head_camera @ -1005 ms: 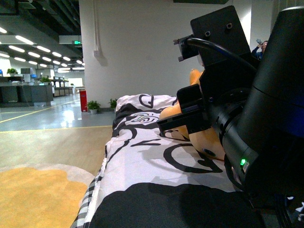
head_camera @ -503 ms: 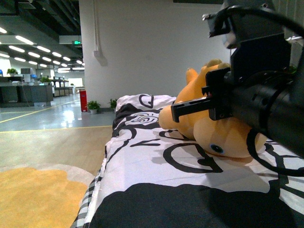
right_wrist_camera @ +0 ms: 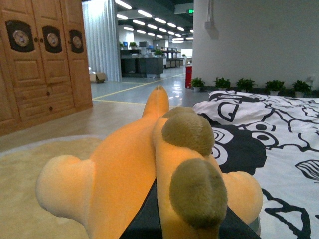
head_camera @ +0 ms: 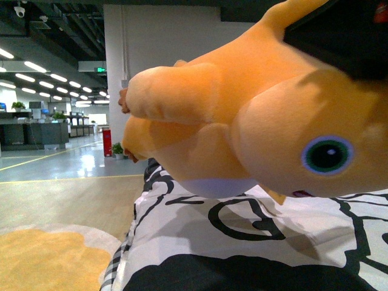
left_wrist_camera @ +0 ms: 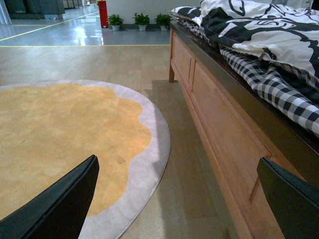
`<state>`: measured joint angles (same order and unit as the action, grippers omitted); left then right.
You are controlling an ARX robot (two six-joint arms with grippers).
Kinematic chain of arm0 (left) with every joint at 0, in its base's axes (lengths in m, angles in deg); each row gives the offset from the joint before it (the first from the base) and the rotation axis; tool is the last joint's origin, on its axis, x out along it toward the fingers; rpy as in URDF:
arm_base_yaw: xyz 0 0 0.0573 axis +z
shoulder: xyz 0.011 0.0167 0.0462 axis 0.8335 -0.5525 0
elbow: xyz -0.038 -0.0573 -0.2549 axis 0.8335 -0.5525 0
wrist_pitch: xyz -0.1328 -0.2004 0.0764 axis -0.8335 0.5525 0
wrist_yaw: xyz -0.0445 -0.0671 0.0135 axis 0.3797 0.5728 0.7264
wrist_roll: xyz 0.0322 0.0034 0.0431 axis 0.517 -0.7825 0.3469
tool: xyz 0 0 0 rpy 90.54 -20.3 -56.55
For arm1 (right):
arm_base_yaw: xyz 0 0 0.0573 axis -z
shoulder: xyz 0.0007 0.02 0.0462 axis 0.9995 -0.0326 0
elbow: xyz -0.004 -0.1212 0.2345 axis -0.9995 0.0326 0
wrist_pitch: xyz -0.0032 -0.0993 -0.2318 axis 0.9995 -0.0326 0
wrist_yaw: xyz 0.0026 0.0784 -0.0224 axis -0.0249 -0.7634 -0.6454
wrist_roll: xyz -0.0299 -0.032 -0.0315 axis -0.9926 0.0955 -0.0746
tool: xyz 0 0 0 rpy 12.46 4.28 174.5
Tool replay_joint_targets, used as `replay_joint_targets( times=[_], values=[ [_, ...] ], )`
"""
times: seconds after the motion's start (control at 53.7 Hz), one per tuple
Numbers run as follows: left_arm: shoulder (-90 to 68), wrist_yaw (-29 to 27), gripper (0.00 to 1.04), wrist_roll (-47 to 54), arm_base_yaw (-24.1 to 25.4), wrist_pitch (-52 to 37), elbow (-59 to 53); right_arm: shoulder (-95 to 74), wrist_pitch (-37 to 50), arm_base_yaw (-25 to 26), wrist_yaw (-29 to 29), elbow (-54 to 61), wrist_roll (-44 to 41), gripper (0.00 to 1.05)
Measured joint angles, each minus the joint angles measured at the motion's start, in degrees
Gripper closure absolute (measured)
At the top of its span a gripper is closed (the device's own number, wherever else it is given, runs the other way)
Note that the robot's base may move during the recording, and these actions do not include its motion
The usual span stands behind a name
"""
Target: Put away toys
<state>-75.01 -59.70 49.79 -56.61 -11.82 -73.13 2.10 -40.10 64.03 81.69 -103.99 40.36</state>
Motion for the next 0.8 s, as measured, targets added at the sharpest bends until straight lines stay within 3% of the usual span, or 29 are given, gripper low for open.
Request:
replay_joint_targets(
  times=[0.465,0.801],
  values=[
    [0.0,0.0,0.06,0.0,0.0,0.0,0.0,18.4,-6.1,2.4,1.9,9.9,5.9,0.98],
    [0.0,0.0,0.06,0.0,0.0,0.0,0.0,28.1,-11.3,12.5,3.6,16.1,12.3,0.98]
  ],
)
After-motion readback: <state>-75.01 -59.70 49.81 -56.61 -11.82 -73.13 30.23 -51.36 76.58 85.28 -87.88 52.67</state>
